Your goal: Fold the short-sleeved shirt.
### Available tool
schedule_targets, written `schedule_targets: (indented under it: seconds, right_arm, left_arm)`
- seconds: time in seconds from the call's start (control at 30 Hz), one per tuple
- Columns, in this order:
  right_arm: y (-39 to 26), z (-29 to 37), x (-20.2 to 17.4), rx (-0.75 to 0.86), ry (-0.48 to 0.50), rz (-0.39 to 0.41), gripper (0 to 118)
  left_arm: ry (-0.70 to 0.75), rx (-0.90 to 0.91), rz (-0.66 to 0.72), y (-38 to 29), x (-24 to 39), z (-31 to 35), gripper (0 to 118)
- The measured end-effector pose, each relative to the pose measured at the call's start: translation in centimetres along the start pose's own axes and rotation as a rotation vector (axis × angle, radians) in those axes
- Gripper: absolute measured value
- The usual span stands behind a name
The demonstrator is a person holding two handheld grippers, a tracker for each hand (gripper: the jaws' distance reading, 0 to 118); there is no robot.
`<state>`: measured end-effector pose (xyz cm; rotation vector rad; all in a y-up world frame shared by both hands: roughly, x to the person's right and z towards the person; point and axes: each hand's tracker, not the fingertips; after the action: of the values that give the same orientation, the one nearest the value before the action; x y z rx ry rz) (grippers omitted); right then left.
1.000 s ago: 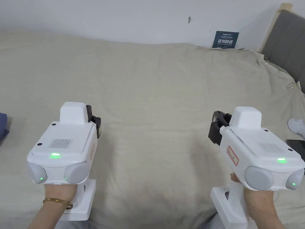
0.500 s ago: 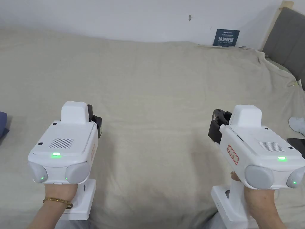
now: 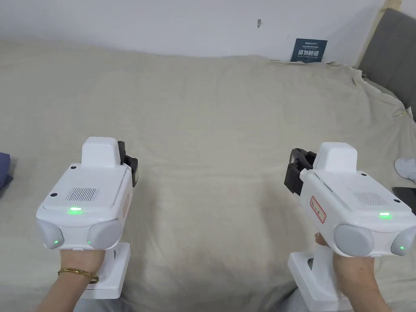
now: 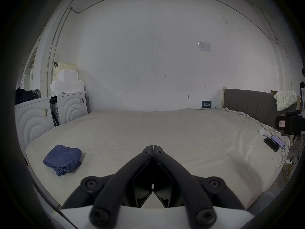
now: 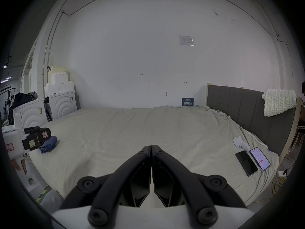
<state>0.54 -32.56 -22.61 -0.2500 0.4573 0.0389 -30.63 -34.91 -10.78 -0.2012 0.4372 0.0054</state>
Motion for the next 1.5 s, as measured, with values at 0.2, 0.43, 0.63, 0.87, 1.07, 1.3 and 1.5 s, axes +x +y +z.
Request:
schedule_targets:
  seconds: [0.2, 0.43, 0.63, 0.87, 1.07, 1.3, 1.5]
  right_arm:
    - [0.24, 0.30, -0.40, 0.001, 0.000, 0.002, 0]
    - [0.34, 0.38, -0.42, 0.004, 0.000, 0.008, 0]
    - [0.31, 0.36, -0.30, 0.005, -0.002, 0.002, 0]
    - [0.38, 0.38, -0.39, 0.005, 0.001, 0.010, 0]
    - [0.33, 0.37, -0.25, 0.010, -0.001, 0.015, 0]
    - [0.38, 0.54, -0.27, 0.008, -0.004, 0.010, 0]
    - [0.46, 0.58, -0.38, 0.010, -0.001, 0.012, 0]
  left_arm:
    - [-0.004, 0.001, 0.002, 0.14, 0.08, 0.01, 0]
    - [-0.001, 0.004, 0.001, 0.27, 0.21, 0.01, 0]
    - [0.004, 0.003, 0.003, 0.24, 0.11, 0.03, 0]
    - [0.000, 0.007, 0.007, 0.38, 0.16, 0.08, 0]
    - [-0.003, 0.006, 0.009, 0.38, 0.29, 0.02, 0]
    - [-0.014, 0.005, 0.005, 0.32, 0.58, 0.15, 0]
    - [-0.018, 0.012, 0.005, 0.55, 0.71, 0.17, 0]
